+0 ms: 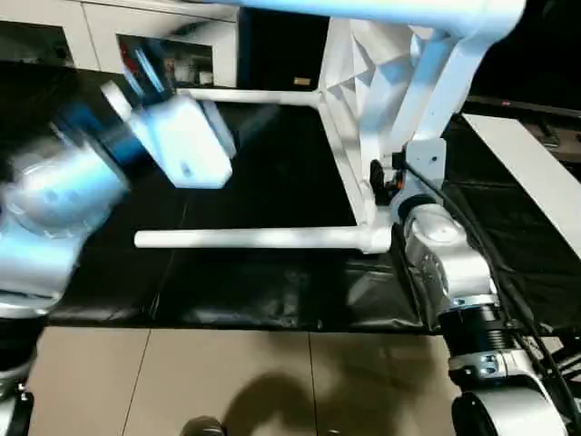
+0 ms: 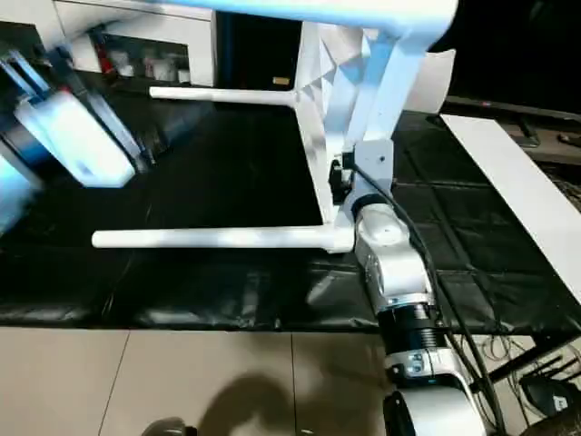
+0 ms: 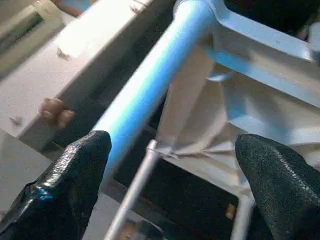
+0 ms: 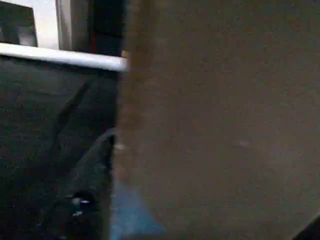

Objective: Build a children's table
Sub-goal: Flip table

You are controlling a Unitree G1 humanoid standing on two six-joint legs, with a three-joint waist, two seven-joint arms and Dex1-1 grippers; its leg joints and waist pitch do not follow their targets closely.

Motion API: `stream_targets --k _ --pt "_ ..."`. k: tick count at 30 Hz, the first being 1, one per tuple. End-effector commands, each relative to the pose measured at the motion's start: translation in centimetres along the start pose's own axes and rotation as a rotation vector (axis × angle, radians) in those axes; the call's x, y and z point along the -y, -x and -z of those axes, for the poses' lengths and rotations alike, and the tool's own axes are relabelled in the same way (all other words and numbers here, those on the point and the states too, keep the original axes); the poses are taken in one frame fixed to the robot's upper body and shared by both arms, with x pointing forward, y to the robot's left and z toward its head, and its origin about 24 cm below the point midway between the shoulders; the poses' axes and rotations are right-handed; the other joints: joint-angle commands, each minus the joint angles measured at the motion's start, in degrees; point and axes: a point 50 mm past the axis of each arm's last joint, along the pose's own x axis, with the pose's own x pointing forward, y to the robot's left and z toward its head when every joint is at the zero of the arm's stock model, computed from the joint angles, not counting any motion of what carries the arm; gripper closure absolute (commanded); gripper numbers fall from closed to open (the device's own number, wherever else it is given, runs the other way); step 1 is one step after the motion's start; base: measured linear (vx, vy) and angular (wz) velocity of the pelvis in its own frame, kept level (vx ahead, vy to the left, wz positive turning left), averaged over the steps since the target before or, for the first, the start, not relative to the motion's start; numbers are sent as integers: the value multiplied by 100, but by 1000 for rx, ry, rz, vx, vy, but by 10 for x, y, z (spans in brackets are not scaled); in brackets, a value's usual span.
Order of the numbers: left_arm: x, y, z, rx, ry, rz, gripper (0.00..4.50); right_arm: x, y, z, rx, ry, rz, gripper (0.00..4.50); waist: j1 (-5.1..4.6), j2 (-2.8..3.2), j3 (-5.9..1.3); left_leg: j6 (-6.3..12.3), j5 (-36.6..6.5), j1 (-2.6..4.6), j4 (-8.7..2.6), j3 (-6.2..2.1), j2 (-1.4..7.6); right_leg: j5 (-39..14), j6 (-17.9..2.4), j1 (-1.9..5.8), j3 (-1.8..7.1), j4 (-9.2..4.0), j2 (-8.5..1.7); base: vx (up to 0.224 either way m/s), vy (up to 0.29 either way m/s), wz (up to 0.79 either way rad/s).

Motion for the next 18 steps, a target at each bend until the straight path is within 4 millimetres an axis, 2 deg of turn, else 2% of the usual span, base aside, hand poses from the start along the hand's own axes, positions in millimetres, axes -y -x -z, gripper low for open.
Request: stream_targets --k 1,3,7,11,15,16,18 --pt "-7 -4 -8 56 -66 -38 0 9 0 -3 10 -6 32 166 -8 196 -378 -599 -1726 70 -454 -197 393 -1421 -433 216 445 -480 -592 0 0 0" --pt "-9 -5 -8 64 -92 -62 0 9 -1 -3 10 -5 32 186 -12 195 -376 -595 -1678 70 -449 -189 385 -1351 -460 214 445 -465 -589 0 0 0" --pt "-28 -10 -5 23 -204 -180 0 9 -2 -2 6 12 30 219 -26 181 -367 -576 -1682 67 -443 -188 382 -1503 -387 213 449 -487 -588 0 0 0" --pt "-39 -12 0 6 -278 -255 0 8 -3 -3 7 30 23 235 -7 171 -370 -539 -1673 77 -437 -196 383 -1580 -379 201 446 -501 -602 0 0 0" --pt "-40 -14 13 -77 -291 -257 0 7 -4 -4 10 39 15 248 -1 175 -378 -549 -1606 70 -439 -198 393 -1408 -438 204 445 -471 -606 0 0 0" --pt "-40 -14 13 -77 -291 -257 0 7 -4 -4 10 39 15 249 -6 157 -378 -541 -1586 69 -436 -191 387 -1394 -439 201 446 -473 -602 0 0 0" --pt "-40 -14 13 -77 -291 -257 0 7 -4 -4 10 39 15 249 0 167 -380 -530 -1537 64 -435 -190 383 -1339 -473 204 448 -466 -610 0 0 0"
